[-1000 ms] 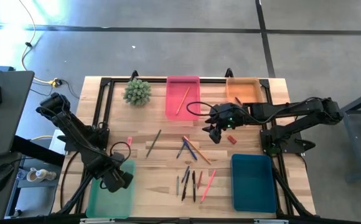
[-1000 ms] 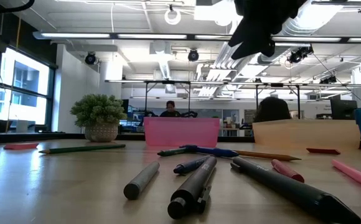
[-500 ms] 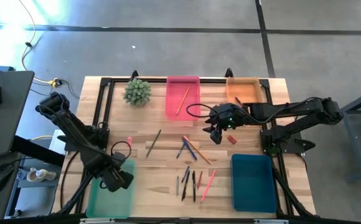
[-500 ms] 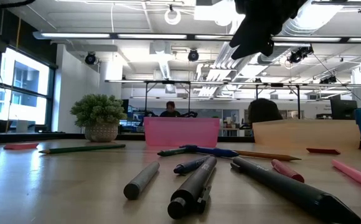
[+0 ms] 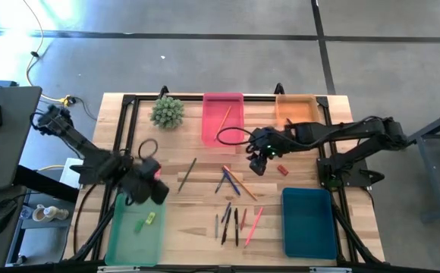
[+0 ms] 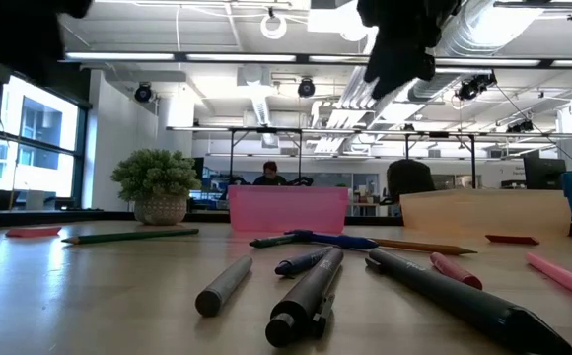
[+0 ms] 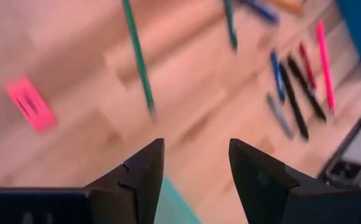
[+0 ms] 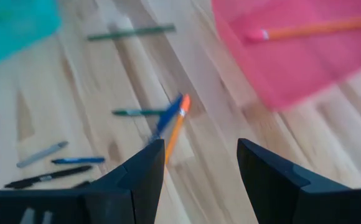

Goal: Sort crayons/erasers/pens/pencils in bins
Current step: Put the yellow pencil with the eraser into the red bin

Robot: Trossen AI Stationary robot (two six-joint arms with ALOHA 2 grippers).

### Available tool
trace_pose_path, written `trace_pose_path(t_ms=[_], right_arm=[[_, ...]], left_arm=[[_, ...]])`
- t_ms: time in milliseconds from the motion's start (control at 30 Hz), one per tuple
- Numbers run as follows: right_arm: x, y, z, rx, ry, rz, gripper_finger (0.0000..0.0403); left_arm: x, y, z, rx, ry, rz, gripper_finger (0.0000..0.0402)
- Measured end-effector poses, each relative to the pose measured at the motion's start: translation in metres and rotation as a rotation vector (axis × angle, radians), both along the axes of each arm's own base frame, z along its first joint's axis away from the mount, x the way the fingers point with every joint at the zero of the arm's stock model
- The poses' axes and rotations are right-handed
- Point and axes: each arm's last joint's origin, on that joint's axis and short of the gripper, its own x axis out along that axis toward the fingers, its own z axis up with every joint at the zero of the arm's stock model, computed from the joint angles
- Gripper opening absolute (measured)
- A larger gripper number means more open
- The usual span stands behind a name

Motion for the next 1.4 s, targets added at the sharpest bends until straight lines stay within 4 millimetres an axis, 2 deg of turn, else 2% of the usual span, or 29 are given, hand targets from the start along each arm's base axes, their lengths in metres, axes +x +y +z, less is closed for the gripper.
trace_pose_path(t_ms=[233,433,700,933,1133,1267,1400], right_arm=[[0.016,0.014,-0.022,0.079,0.150,-0.079,0.0194],[0.028,0.023,-0.044,0.149,0.208,-0.204,0.0194],[0.050,0.036,-0.073,0.242,0.221,-0.222,0.0194],[0.065,0.041,-0.090,0.290,0.214,-0.251,0.0194],[0.086,0.038,-0.074,0.234,0.191,-0.226,0.0194],[0.097,0.030,-0.073,0.177,0.282,-0.244,0.0194],[0.105,0.026,-0.090,0.146,0.389,-0.240,0.0194]], left_arm=[[-0.006,0.040,0.015,0.121,-0.002,-0.086,0.0168],[-0.025,0.068,0.020,0.169,0.077,-0.070,0.0168],[-0.037,0.096,0.024,0.256,0.141,-0.068,0.0168],[-0.038,0.111,0.023,0.271,0.189,-0.128,0.0168],[-0.040,0.117,0.022,0.259,0.199,-0.167,0.0168],[-0.041,0.120,0.022,0.268,0.208,-0.185,0.0168],[-0.041,0.121,0.022,0.278,0.214,-0.197,0.0168]])
